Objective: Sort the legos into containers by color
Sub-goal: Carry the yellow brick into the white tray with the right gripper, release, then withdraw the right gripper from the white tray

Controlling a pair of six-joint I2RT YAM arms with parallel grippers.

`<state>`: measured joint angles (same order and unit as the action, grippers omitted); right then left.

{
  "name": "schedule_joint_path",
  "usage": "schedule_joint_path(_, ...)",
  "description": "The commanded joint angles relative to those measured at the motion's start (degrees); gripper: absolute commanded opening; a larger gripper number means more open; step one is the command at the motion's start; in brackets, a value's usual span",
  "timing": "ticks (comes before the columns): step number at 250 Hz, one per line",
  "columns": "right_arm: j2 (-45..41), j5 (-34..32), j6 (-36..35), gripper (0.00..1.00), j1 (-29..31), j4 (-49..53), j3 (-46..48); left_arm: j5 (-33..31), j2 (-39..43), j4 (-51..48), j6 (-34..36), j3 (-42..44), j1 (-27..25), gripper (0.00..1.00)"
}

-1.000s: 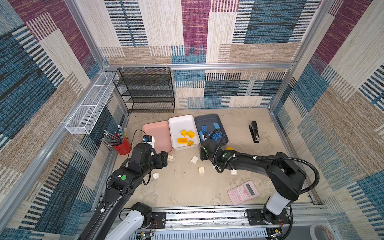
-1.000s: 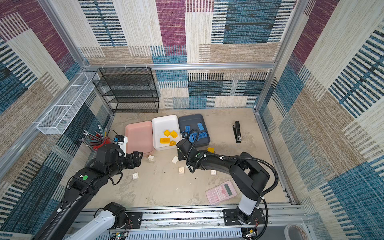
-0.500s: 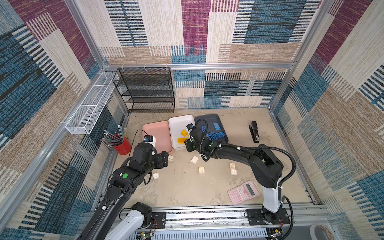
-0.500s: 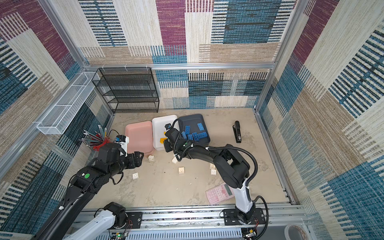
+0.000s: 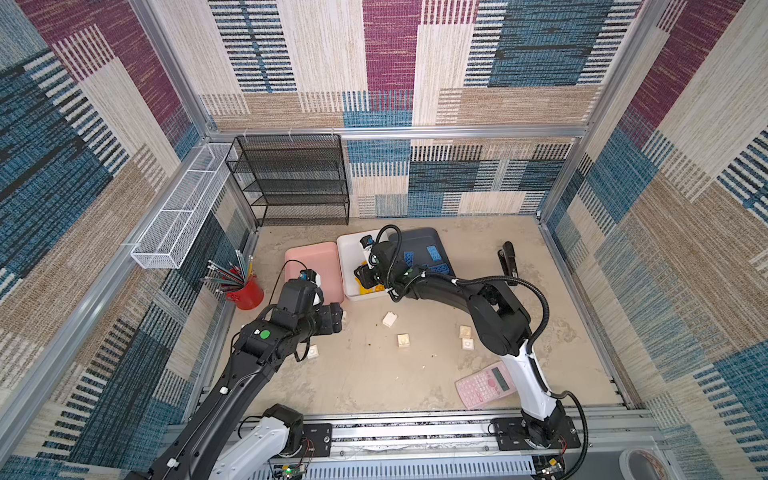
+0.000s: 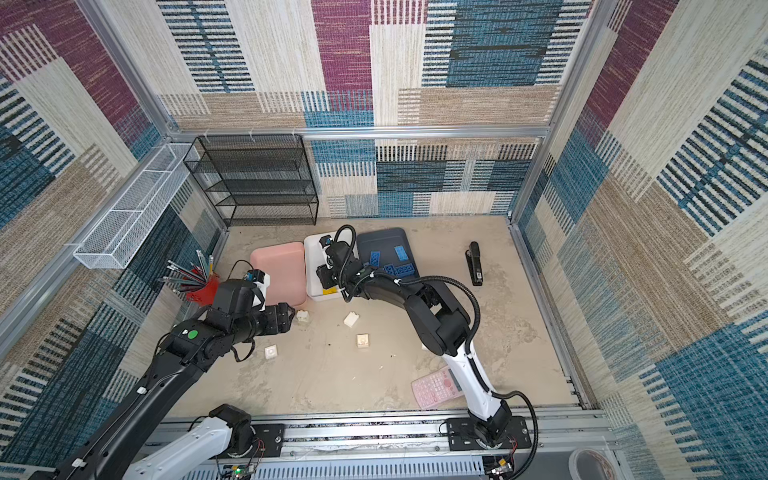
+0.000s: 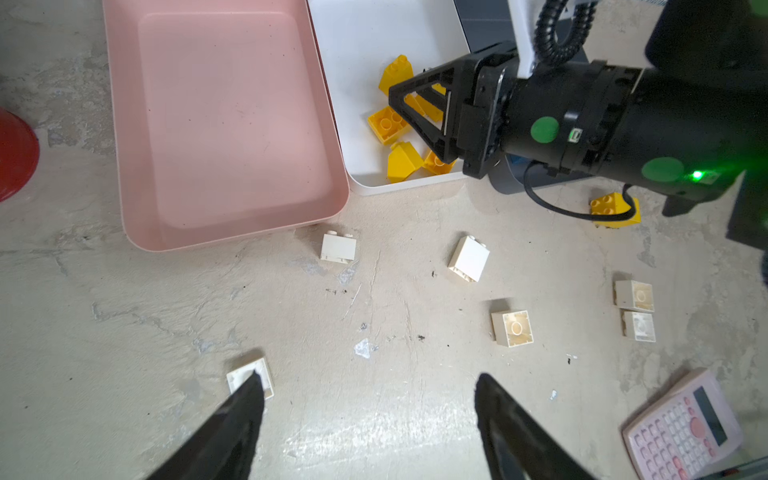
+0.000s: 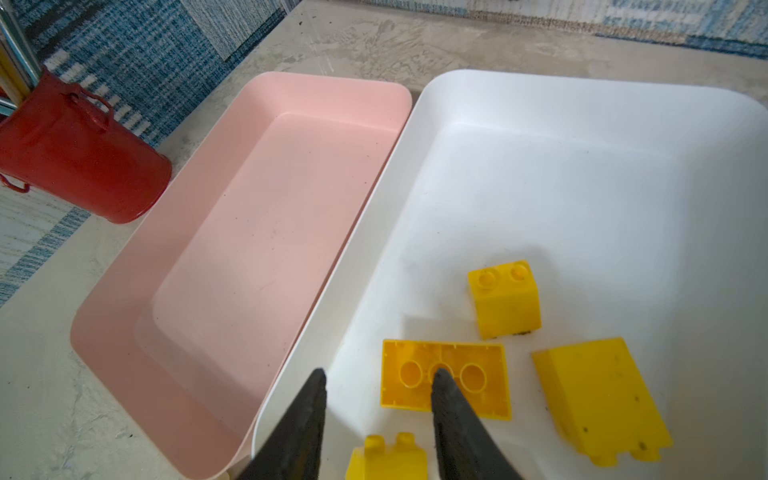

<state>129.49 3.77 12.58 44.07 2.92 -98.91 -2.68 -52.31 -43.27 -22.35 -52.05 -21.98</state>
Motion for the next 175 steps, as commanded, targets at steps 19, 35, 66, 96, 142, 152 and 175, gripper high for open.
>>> schedule_joint_path(19, 1.5, 3.6, -0.8, 0.47, -1.0, -0.2, -2.4, 0.2, -1.3, -0.2, 1.0, -0.7, 0.5, 0.80)
schedule_joint_path(35, 0.7, 4.0, -0.6, 0.49, -1.5, -0.7, -1.8, 0.5, -1.6, -0.1, 1.1, -0.7, 0.7, 0.80)
schedule_joint_path(66, -3.0, 4.0, -0.3, 0.54, -1.7, -2.9, 2.6, 0.7, -1.8, 0.0, 1.1, -0.5, 0.9, 0.80)
schedule_joint_path(96, -8.1, 4.0, 0.8, 0.59, -1.7, -5.2, 8.6, 0.6, -1.4, -0.2, 1.0, -0.3, 0.9, 0.81)
schedule_joint_path(142, -17.2, 1.3, 1.1, 0.68, -1.7, -6.2, 18.5, 1.9, -1.3, 0.6, -0.4, -0.2, 0.8, 0.80)
schedule_joint_path(152, -19.4, 0.1, 1.1, 0.69, -1.6, -6.1, 20.7, 2.8, -1.3, 0.8, -1.2, -0.3, 0.7, 0.80)
schedule_joint_path(175, -24.7, -2.3, 1.5, 0.73, -1.8, -6.1, 26.1, 5.6, -1.2, 2.2, -3.9, 0.5, 0.5, 0.80)
